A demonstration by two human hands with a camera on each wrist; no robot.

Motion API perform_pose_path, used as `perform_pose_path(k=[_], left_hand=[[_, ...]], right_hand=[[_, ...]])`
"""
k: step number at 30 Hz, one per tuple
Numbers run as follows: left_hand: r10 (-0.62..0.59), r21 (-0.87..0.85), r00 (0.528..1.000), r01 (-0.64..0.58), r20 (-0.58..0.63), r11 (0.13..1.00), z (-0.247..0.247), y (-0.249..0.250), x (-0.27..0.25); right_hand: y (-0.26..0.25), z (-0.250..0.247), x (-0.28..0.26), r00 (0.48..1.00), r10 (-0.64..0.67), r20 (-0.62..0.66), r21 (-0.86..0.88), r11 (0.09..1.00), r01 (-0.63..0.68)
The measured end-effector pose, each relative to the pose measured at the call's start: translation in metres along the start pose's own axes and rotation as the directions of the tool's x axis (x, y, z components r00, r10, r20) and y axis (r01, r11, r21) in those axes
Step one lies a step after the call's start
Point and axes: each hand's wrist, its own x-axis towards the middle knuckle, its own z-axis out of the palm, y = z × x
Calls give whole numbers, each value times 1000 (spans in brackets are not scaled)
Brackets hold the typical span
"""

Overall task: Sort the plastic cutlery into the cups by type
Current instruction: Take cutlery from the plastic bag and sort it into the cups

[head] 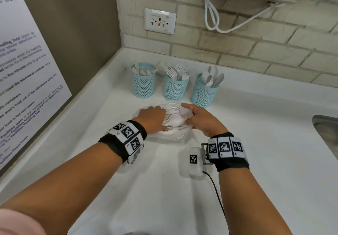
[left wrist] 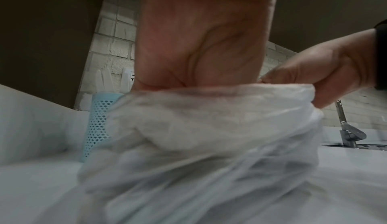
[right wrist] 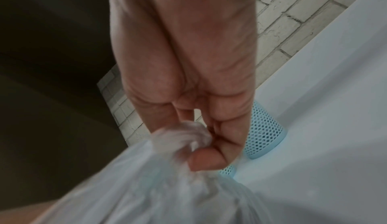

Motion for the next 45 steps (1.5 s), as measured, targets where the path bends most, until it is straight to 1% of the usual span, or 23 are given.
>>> perform_pose_path(k=[3,7,15,18,19,23,28,32,39,43,45], left_hand=[[31,-31,1000,-31,-5,999,2,-1,-2],[117,-82,992,-120,-44,989,2,-4,-6],[92,-271,994,-103,-54,957,4,-15,-6],[63,-399,996,-81,-58,913,6,-18,-6],[54,-419,997,-69,-48,905,6,-18,-5],[61,-340,998,-58,-4,939,2,-14,-5],[79,-278,997,-82,-21,957,2,-10,-5],[63,-290,998,-64,-13,955,2,-12,-4],[48,-342,998,-61,-47,938,4,-12,-6],[62,-302,998,-55,13,952,2,-11,-6],[73,-268,997,-64,22,961,2,-11,-5]], right_hand=[[0,-1,0,1000,-10,-13,1,1000,10],[2,-4,1,1000,-17,-26,23,1000,18],[4,-5,2,999,-28,-35,28,999,29],[5,-7,2,999,-25,-36,44,999,26],[6,-8,2,999,-26,-37,45,999,27],[7,-9,4,999,-32,-43,39,999,33],[7,-9,3,999,-34,-41,39,999,35],[8,-9,3,999,-32,-39,42,999,34],[10,-9,3,999,-32,-42,67,997,35],[9,-8,2,999,-26,-40,74,997,29],[9,-8,1,999,-23,-38,82,996,26]])
